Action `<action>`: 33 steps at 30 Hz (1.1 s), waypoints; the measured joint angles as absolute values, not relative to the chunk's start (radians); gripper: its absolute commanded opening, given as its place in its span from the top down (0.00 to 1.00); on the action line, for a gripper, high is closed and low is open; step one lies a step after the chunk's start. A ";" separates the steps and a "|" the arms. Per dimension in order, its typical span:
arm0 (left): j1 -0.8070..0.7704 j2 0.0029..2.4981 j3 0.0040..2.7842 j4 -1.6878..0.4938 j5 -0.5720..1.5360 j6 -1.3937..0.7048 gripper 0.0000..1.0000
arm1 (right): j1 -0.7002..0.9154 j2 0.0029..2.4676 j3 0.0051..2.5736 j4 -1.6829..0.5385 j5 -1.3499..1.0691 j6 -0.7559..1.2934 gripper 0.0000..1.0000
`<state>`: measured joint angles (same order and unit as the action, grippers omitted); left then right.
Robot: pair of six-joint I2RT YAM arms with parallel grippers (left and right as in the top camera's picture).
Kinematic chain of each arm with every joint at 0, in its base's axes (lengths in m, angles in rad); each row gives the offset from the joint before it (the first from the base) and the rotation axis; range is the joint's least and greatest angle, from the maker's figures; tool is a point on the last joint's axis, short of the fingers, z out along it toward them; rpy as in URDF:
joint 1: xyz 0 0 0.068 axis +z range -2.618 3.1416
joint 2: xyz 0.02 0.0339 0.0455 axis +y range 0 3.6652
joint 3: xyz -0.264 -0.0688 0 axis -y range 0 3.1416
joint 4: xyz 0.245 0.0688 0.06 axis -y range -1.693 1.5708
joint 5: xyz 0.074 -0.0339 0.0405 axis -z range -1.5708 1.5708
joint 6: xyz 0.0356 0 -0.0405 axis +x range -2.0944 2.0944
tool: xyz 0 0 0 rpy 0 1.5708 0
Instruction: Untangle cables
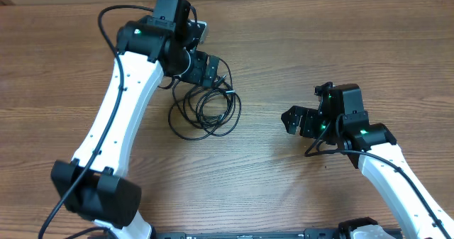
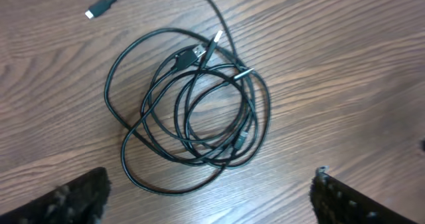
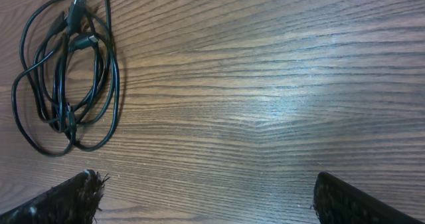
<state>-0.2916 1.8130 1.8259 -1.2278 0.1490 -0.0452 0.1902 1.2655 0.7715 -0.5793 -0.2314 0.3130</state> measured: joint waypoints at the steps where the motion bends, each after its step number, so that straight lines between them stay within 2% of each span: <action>1: -0.293 1.829 1.826 -1.227 0.145 -0.049 0.15 | 0.190 1.266 0.772 -0.579 -0.231 0.313 0.00; 4: -0.295 1.889 1.826 -1.227 0.140 -0.053 0.25 | 0.190 1.266 0.772 -0.579 -0.231 0.313 0.00; 9: -0.303 2.004 1.826 -1.223 0.137 -0.053 0.23 | 0.190 1.266 0.772 -0.579 -0.231 0.313 0.00; 19: -0.384 2.093 1.826 -1.219 0.206 -0.041 0.25 | 0.190 1.266 0.772 -0.579 -0.231 0.314 0.00; 24: -0.431 2.112 1.826 -1.213 0.215 -0.038 0.34 | 0.190 1.266 0.772 -0.579 -0.231 0.314 0.00; 28: -0.453 2.123 1.826 -1.220 0.153 -0.056 0.21 | 0.190 1.266 0.772 -0.575 -0.232 0.314 0.00; 33: -0.434 2.123 1.826 -1.236 0.028 -0.171 0.19 | 0.191 1.266 0.772 -0.522 -0.286 0.323 0.00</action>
<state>-0.4339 2.1227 1.8259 -1.2358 0.0284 -0.1707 0.1905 1.2655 0.7715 -0.5220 -0.2863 0.3225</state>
